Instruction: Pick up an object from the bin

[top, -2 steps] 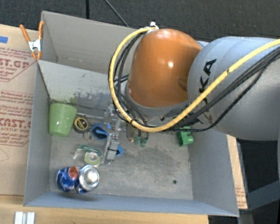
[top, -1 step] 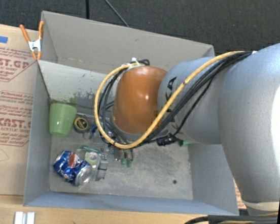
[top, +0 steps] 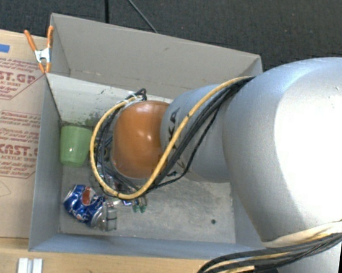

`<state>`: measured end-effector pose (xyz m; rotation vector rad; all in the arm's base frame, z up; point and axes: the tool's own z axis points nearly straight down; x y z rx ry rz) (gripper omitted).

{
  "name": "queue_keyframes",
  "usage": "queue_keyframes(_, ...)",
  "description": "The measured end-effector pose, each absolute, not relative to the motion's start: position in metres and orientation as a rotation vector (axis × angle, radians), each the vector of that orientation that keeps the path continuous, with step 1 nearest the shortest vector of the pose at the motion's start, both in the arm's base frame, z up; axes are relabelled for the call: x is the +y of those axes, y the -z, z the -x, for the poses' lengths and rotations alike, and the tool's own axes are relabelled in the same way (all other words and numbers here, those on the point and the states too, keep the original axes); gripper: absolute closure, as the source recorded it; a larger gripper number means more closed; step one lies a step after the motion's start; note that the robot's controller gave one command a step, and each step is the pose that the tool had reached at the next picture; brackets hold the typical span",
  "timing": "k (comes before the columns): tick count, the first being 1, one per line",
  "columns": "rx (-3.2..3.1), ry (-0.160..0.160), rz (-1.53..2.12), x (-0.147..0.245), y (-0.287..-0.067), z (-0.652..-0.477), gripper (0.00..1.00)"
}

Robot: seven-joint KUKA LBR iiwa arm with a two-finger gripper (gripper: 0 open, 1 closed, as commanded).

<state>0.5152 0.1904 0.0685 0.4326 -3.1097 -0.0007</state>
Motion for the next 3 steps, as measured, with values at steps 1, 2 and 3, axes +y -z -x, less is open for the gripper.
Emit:
queue_keyframes(1, -3.123, 0.006, -0.43, 0.191, -0.075, -0.519, 1.0)
queue_keyframes(2, -3.125, 0.005, -0.391, 0.195, -0.186, -0.496, 1.0)
queue_keyframes(3, -3.129, 0.004, -0.377, 0.197, -0.257, -0.499, 1.0)
